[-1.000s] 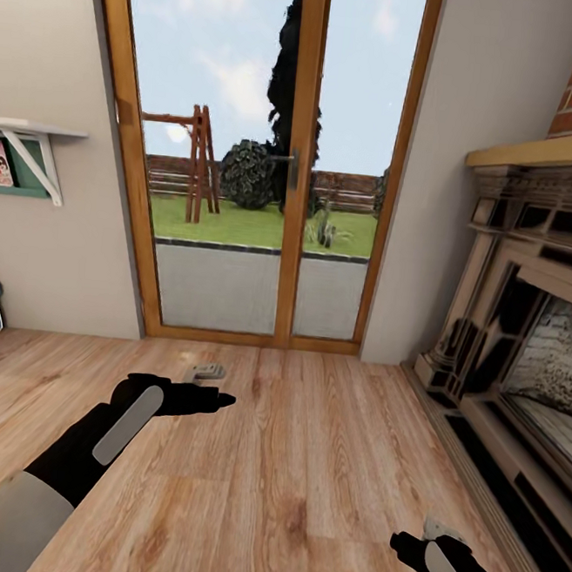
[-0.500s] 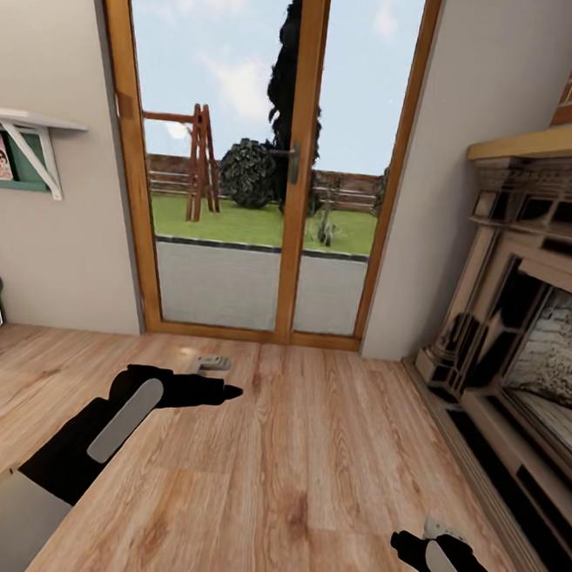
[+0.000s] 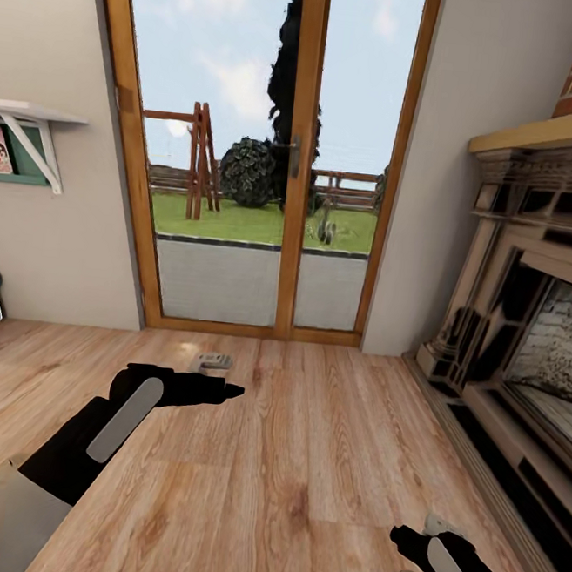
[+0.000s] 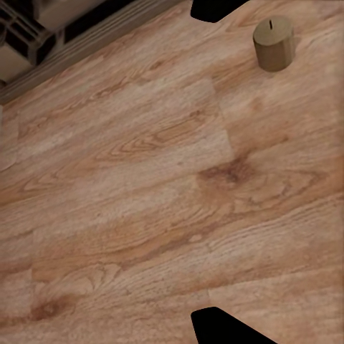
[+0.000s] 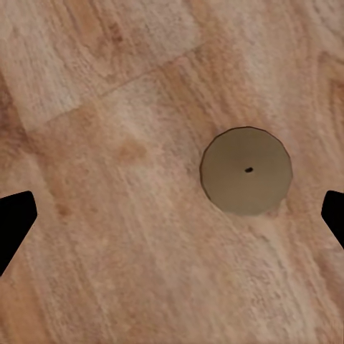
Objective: Place each of the two pumpkins and all three candles from the living room inside a cabinet in the living room (use any cabinet), then make sure every cabinet is closed, and position the cauldron so it is next to a table in the living room.
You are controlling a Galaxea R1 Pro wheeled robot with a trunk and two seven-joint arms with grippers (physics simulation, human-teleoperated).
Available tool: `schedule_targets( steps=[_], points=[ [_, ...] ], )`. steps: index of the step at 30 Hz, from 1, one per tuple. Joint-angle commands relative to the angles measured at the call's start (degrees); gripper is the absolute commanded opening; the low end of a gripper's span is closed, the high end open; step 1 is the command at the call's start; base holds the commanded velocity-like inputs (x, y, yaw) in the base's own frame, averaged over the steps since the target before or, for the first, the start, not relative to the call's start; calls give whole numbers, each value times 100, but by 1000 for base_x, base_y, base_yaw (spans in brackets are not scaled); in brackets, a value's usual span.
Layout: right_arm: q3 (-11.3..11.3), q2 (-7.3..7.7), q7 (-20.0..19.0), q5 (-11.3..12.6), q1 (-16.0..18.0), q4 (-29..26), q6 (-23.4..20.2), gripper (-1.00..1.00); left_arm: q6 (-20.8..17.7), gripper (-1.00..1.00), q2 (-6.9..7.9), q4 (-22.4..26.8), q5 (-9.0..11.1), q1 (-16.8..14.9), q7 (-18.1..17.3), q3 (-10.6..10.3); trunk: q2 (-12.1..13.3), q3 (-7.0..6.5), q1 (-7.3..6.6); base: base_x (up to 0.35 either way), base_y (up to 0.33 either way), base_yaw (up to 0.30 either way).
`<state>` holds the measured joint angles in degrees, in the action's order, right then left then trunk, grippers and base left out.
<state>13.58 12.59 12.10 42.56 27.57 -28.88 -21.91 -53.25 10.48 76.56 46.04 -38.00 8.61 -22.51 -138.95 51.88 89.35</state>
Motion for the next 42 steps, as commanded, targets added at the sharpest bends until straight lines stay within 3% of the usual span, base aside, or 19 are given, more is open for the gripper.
schedule_targets(
  steps=[1,7,31,42],
  points=[
    [46,8,48,60,3,-15,-13,100,-9,100,5,6,61,-5,58,-11,-44,25,21,0,0,-24],
    [41,11,-84,55,3,-20,-19,100,-10,100,5,2,63,-5,59,-8,-285,142,153,0,0,-129],
    [40,65,-191,60,3,-21,-15,100,-19,100,7,20,57,-5,60,-14,-285,243,153,7,0,-244],
    [48,27,-191,21,3,-13,-23,100,-27,100,6,28,57,-5,62,-18,-285,251,153,117,51,-41]
  ],
)
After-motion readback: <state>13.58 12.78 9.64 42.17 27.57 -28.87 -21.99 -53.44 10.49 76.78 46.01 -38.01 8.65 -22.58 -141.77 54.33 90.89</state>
